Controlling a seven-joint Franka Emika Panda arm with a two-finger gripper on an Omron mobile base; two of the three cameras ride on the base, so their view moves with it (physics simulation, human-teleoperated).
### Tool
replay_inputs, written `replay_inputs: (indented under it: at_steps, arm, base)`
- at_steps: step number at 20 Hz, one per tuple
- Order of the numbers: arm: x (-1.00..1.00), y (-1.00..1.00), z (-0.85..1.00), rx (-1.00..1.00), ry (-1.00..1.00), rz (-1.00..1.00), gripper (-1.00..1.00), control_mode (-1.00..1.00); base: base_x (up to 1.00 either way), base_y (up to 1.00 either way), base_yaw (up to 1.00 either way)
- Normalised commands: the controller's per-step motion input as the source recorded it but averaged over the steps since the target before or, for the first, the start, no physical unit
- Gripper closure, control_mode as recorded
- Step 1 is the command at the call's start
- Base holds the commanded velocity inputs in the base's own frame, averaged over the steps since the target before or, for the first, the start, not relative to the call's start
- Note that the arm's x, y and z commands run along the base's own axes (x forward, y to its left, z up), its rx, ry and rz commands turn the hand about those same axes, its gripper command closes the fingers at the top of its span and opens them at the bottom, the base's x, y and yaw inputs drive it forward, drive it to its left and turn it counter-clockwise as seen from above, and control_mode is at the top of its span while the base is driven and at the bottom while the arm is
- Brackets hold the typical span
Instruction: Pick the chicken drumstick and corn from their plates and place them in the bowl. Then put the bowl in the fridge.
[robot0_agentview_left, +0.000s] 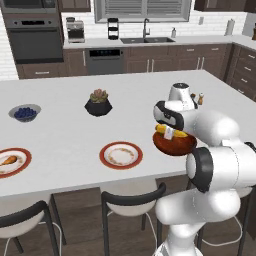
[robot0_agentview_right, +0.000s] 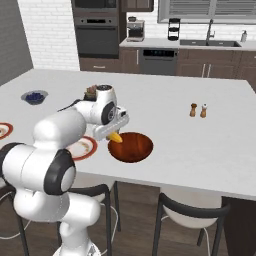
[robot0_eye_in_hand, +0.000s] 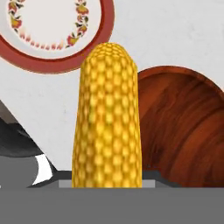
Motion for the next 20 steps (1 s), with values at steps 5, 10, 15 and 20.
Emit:
replay_inputs:
  at_steps: [5, 10, 15, 20]
  arm:
    - [0.01, -0.88, -0.32, 0.0, 0.0, -0.01, 1.0, -1.0]
    - [0.36, -0.16, -0.5, 0.0, 0.0, 0.0, 1.0, -1.0]
    - [0.37, 0.0, -0.35, 0.0, 0.01, 0.0, 1.0, -1.0]
    - [0.0, -0.02, -0.11, 0.0, 0.0, 0.0, -1.0, -1.0]
  base:
    - [0.0, 0.0, 0.0]
    - [0.0, 0.0, 0.0]
    - [0.0, 0.0, 0.0]
    - [0.0, 0.0, 0.0]
